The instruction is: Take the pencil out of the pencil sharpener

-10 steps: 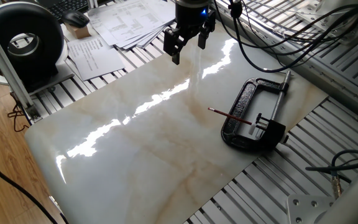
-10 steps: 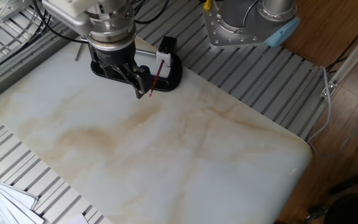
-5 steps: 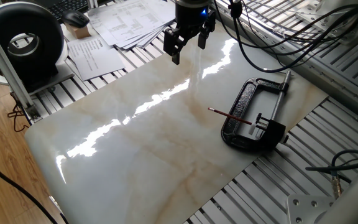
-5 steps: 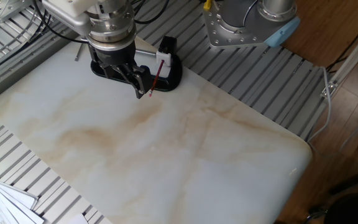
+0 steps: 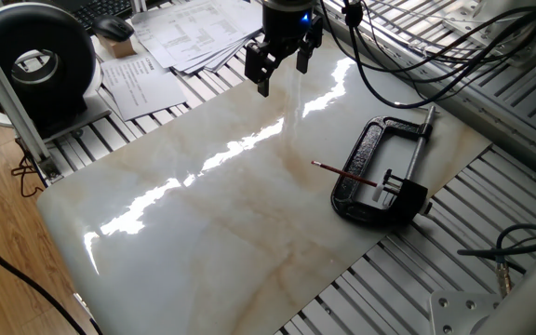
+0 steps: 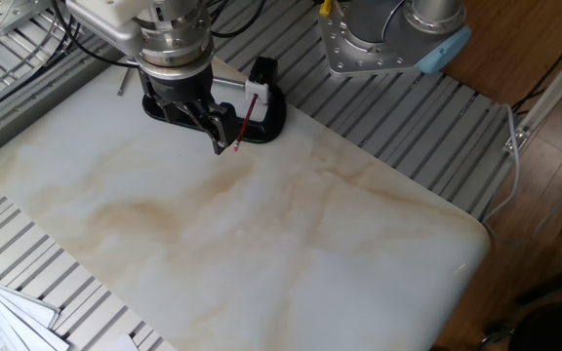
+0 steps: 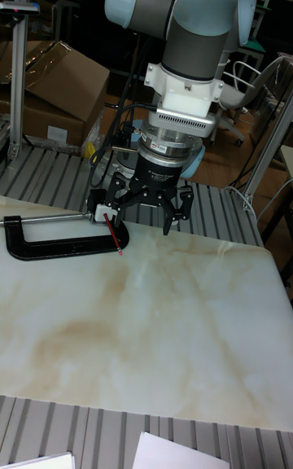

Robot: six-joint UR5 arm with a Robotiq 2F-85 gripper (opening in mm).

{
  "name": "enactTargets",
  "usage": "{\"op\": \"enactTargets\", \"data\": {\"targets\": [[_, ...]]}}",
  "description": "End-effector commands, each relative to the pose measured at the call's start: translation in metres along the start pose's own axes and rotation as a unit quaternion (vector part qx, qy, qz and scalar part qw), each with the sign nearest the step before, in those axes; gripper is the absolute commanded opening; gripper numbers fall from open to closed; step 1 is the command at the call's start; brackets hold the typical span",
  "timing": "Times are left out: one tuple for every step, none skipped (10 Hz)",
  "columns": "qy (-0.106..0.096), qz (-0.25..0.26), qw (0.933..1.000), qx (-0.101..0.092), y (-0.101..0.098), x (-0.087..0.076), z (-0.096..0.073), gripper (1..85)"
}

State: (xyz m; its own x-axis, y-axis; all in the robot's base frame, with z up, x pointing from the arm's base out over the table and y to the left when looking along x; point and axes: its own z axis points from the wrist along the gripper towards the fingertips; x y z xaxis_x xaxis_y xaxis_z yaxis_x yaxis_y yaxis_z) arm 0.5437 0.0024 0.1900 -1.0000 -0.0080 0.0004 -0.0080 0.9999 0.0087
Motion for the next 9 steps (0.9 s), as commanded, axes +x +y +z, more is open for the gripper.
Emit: {"op": "enactTargets", "data": {"targets": [[0.027,-0.177,0.9837,-0.014,0.014,0.018,0.003,29.7],[0.03,-0.179,0.9833,0.018,0.012,0.021,0.009,29.0],[0.036,-0.18,0.9828,0.021,0.012,0.025,0.011,27.3],[0.032,-0.186,0.9821,0.006,0.02,0.024,0.011,26.7],[0.025,-0.194,0.9804,-0.022,0.035,0.024,0.011,28.0],[0.033,-0.206,0.9778,-0.022,0.034,0.028,0.011,28.7],[0.039,-0.21,0.9768,-0.022,0.033,0.031,0.011,28.7],[0.034,-0.205,0.9777,-0.027,0.038,0.03,0.012,29.0],[0.025,-0.205,0.978,-0.028,0.038,0.033,0.021,31.0]]}}
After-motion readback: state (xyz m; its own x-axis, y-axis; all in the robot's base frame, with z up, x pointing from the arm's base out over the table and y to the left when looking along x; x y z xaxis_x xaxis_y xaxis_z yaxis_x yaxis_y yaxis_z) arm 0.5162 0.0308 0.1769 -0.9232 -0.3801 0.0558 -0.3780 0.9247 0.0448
